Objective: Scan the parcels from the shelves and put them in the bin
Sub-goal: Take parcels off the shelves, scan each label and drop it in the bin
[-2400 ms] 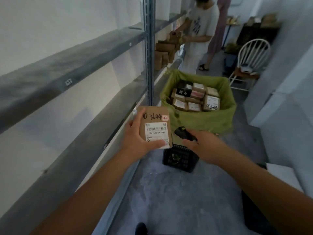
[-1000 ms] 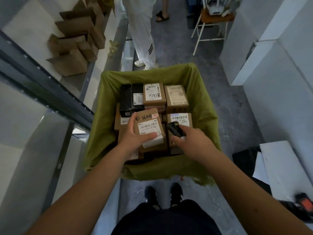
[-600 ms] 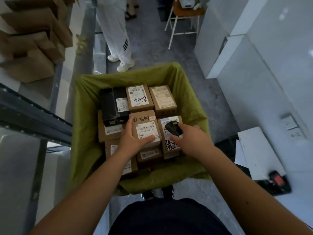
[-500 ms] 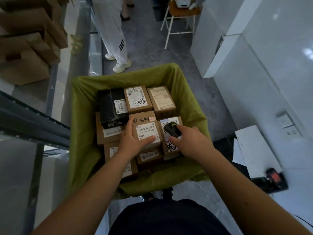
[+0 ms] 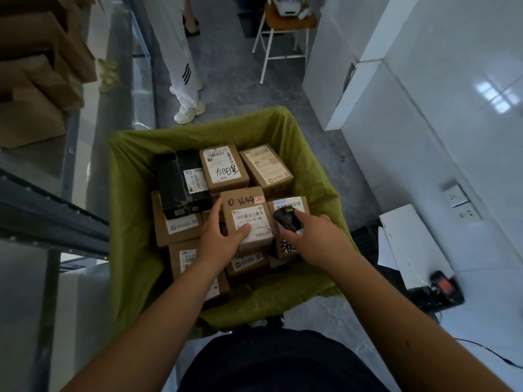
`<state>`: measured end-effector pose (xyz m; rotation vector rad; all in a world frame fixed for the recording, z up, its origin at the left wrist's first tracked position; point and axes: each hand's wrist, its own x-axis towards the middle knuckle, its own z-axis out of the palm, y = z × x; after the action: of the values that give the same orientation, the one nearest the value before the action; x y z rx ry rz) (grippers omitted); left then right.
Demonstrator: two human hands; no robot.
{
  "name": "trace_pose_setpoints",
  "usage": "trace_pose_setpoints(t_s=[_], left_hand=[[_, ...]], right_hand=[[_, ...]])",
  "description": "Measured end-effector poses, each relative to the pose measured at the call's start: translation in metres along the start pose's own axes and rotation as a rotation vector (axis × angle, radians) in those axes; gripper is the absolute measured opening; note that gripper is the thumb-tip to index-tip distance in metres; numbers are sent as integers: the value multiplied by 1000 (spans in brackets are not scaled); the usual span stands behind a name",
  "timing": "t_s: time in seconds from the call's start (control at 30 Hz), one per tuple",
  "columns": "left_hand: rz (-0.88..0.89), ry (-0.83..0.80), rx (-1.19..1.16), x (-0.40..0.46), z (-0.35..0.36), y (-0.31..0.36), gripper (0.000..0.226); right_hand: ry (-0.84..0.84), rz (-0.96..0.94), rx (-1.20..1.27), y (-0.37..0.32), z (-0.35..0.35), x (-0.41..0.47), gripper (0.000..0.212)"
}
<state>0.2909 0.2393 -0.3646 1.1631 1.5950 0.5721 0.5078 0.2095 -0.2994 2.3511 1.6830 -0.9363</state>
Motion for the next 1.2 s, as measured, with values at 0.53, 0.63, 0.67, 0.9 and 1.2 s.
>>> trace_pose_setpoints(t_s=[0.53, 0.63, 0.67, 0.9, 1.2], left_hand=[[135, 97, 584, -41, -23, 5, 91], [107, 205, 697, -61, -29, 4, 92], [84, 241, 708, -70, -30, 5, 92], [-136, 537, 740, -153, -10, -12, 96], [-538, 800, 688, -313, 59, -36, 92]], right_hand=[[70, -117, 12, -11, 6, -24, 74], [52, -224, -20, -18, 4, -27, 73], [45, -266, -39, -21, 3, -28, 73], [-56, -610, -141, -19, 9, -36, 68], [-316, -1085, -264, -3, 41, -102, 65]])
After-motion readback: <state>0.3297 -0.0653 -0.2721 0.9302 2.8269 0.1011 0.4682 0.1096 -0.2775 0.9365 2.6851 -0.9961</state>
